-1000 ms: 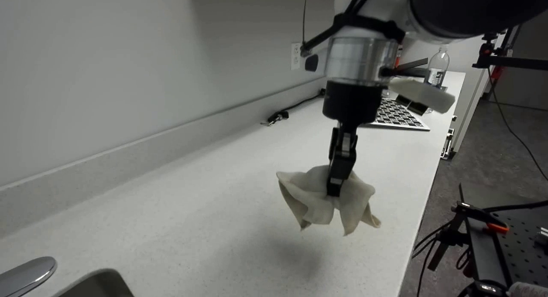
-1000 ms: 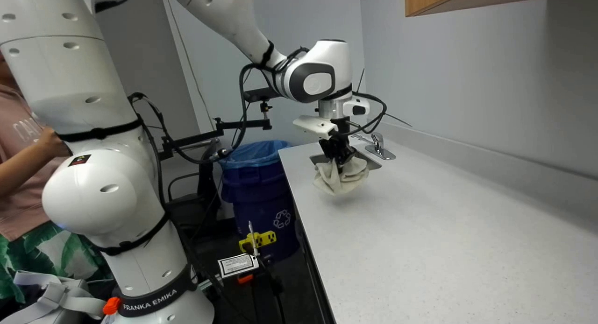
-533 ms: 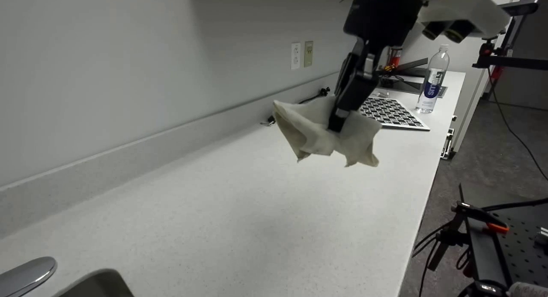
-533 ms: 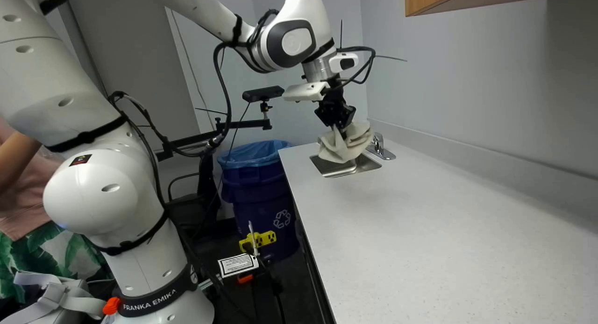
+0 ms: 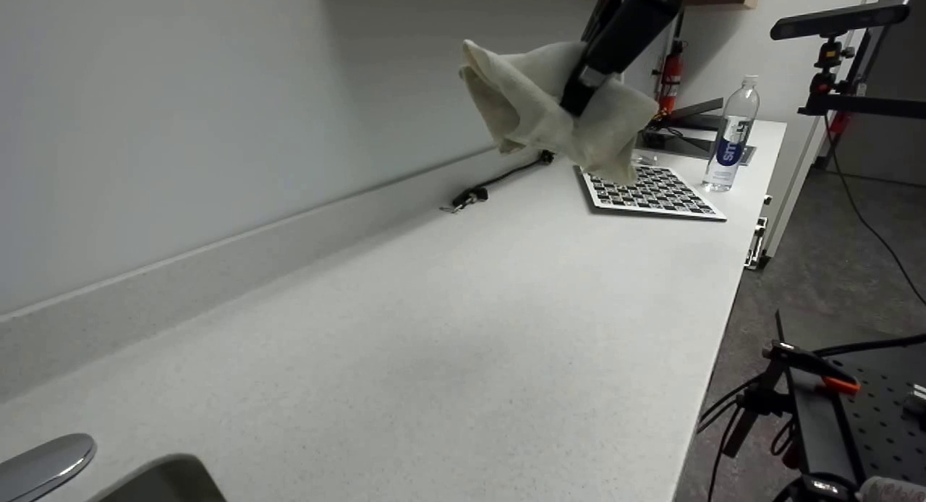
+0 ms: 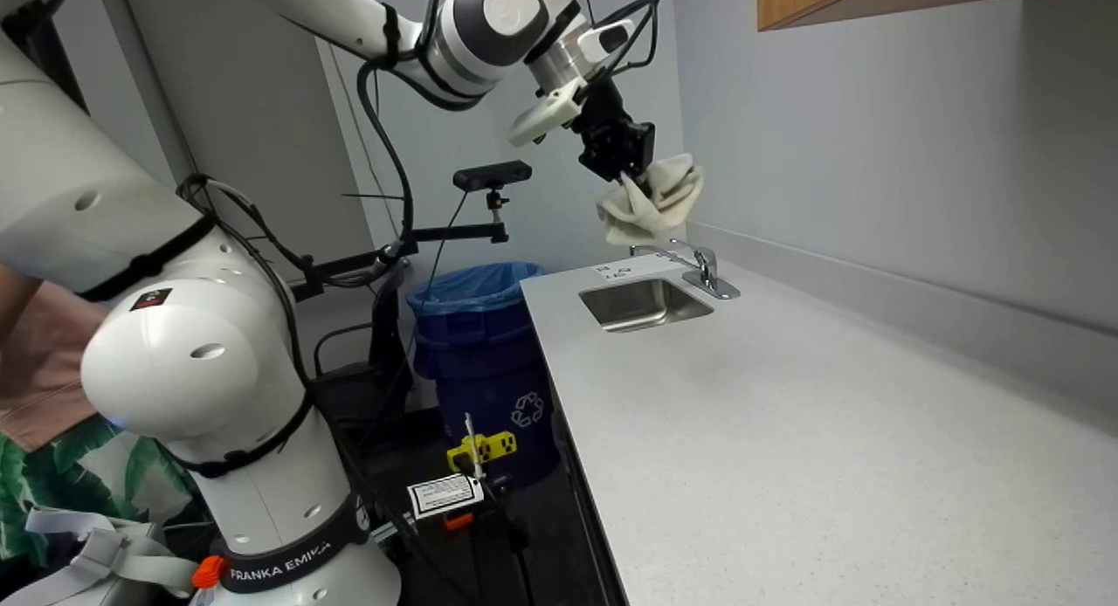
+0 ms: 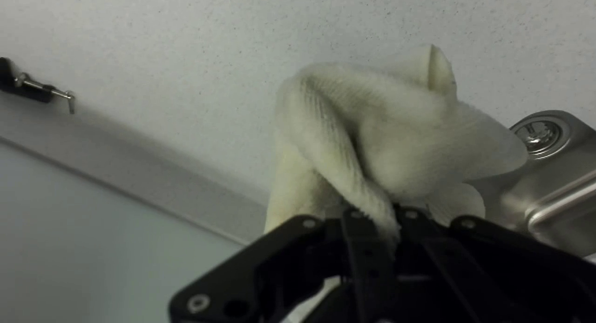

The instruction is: Use the white cloth to wipe the cupboard

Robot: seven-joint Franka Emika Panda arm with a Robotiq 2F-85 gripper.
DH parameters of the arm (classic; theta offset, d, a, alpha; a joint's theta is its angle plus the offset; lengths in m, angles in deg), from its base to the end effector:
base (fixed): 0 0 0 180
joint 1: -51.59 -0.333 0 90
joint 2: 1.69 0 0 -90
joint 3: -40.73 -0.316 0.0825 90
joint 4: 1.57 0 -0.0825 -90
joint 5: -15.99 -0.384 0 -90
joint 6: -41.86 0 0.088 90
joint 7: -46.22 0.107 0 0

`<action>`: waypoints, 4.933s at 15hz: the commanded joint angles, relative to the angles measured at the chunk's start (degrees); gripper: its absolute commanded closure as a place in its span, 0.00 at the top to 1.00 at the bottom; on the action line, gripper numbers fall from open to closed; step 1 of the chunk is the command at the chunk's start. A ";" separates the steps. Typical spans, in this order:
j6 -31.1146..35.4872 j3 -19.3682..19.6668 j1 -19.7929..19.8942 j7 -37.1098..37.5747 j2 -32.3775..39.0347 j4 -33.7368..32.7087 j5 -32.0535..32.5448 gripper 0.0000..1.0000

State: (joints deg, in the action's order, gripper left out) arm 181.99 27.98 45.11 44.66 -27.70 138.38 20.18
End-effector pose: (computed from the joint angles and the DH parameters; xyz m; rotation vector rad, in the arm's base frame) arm 0.4208 0.1546 0.5104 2.9105 0.6030 0.6998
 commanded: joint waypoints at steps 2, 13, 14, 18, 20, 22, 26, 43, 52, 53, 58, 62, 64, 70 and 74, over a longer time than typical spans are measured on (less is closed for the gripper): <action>0.61 0.89 -1.69 0.52 -2.59 0.97 0.41 0.02; -0.15 0.90 -1.51 0.48 -0.92 -0.09 0.75 0.08; -0.15 0.90 -1.51 0.48 -0.92 -0.09 0.75 0.02; -0.36 1.68 -0.25 0.80 -1.13 -1.33 1.51 0.02; -0.56 3.09 0.45 0.35 -2.25 -2.01 1.55 0.02; -0.76 4.53 1.26 0.25 -3.25 -3.15 1.65 0.02; -0.12 6.61 3.08 0.83 -4.70 -6.49 1.89 0.02; 26.70 8.12 14.47 5.99 -4.80 -11.84 6.16 0.02; 33.18 4.84 17.73 10.98 -3.08 -13.65 6.21 0.02; 33.79 4.41 17.98 10.94 -3.19 -14.38 6.24 0.02; 39.01 2.23 19.96 10.88 -2.82 -19.21 7.11 0.02; 42.21 0.04 23.52 10.63 -0.45 -24.84 7.17 0.02; 42.40 -0.77 24.86 10.66 0.58 -26.53 6.87 0.02; 41.78 2.35 21.17 9.29 1.17 -24.21 4.79 0.02; 42.77 7.39 14.78 7.40 0.57 -21.39 1.03 0.02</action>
State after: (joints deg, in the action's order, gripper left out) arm 222.30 31.10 64.06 54.30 -30.54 116.38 23.97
